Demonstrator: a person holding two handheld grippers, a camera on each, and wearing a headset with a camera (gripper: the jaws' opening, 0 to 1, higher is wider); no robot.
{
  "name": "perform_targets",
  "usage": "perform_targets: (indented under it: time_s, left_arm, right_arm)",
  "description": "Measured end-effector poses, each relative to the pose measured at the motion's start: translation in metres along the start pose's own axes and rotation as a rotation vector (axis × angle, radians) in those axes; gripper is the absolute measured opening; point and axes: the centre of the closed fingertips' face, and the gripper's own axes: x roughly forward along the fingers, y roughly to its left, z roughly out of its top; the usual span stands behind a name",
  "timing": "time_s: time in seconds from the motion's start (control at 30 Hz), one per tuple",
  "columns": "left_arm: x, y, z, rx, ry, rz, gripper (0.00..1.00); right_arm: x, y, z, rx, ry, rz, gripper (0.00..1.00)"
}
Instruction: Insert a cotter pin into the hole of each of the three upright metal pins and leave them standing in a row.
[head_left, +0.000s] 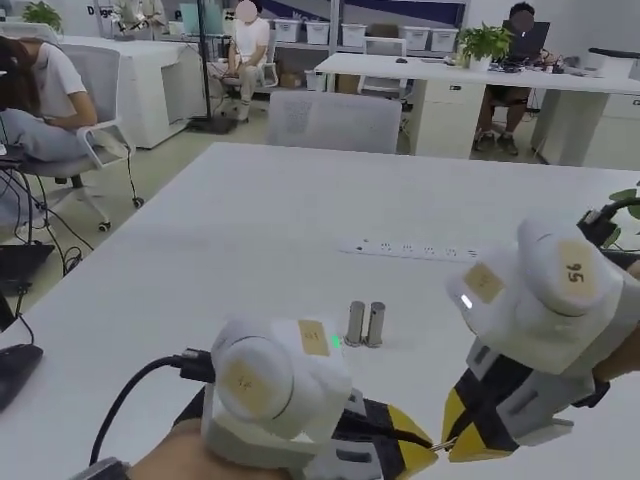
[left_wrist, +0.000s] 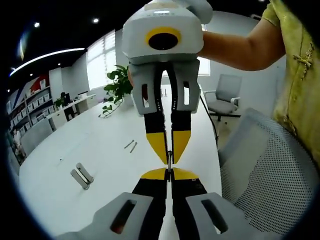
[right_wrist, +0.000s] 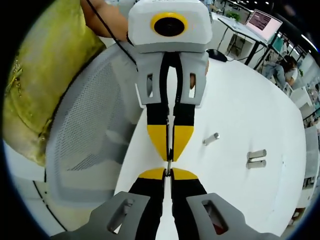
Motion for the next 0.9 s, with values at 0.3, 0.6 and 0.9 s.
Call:
perform_targets:
  time_s: [0.3,0.6,0.9]
  left_arm:
    - [-0.0012,0.0039,-0.0027,0.037,0.027,0.022,0.00]
    - [-0.0041,0.0052,-0.0044,0.031,0.030,0.031,0.00]
    - [-0.0047,0.0082,-0.0018,-0.014,0.002,0.034,0.00]
  right_arm:
    - [0.0002,-0.0014,0.0012,0.048,0.008,0.008,0.04]
    - [0.0013,-0.0029,0.0028,-0.106,-0.019,-0.036,0.01]
    - [-0.0014,-0.0067,0.0037,-0.109,-0.072,-0.071,0.00]
